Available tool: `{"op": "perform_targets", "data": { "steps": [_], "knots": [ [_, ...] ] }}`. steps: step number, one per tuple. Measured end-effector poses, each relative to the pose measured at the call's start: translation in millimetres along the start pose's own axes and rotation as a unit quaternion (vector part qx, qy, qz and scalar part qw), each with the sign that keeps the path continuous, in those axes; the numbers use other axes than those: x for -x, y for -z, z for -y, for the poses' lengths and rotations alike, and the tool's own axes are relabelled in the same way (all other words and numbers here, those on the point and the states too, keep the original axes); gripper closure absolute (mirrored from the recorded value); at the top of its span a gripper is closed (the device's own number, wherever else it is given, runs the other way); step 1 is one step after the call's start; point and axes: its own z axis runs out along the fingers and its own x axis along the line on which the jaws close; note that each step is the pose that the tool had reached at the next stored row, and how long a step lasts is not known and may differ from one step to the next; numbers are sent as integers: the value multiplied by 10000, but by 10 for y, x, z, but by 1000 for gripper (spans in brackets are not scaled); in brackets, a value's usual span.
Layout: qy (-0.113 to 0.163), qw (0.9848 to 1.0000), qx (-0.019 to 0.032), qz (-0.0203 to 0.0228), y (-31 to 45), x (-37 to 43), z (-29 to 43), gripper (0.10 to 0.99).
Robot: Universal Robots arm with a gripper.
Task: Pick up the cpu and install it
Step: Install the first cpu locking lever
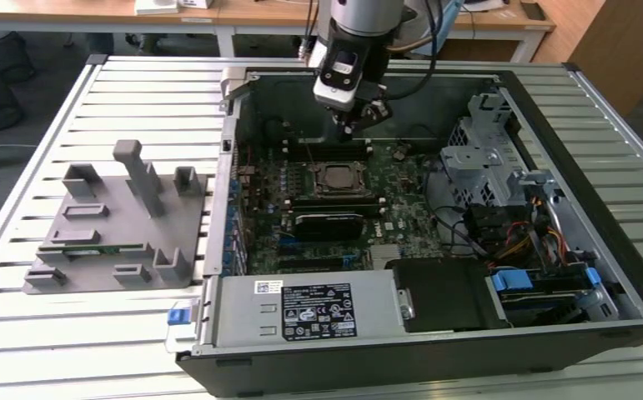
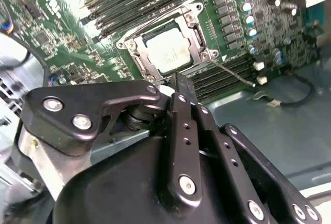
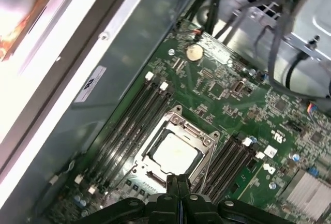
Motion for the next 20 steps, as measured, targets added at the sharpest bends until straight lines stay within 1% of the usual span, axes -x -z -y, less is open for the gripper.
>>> {"op": "perform_targets", "data": {
  "steps": [2,5,7,12,14,16,20],
  "knots": [
    [185,9998,-6,1,-5,0,0,980],
    [455,9990,-15,2,-12,0,0,980],
    [634,9980,-22,3,-18,1,0,980],
    [1027,9947,-38,8,-27,-3,5,980],
    [1183,9930,-43,9,-31,-3,5,980],
    [1360,9907,-49,10,-36,-3,6,980],
    [1723,9850,-61,11,-51,-3,6,980]
  ]
}}
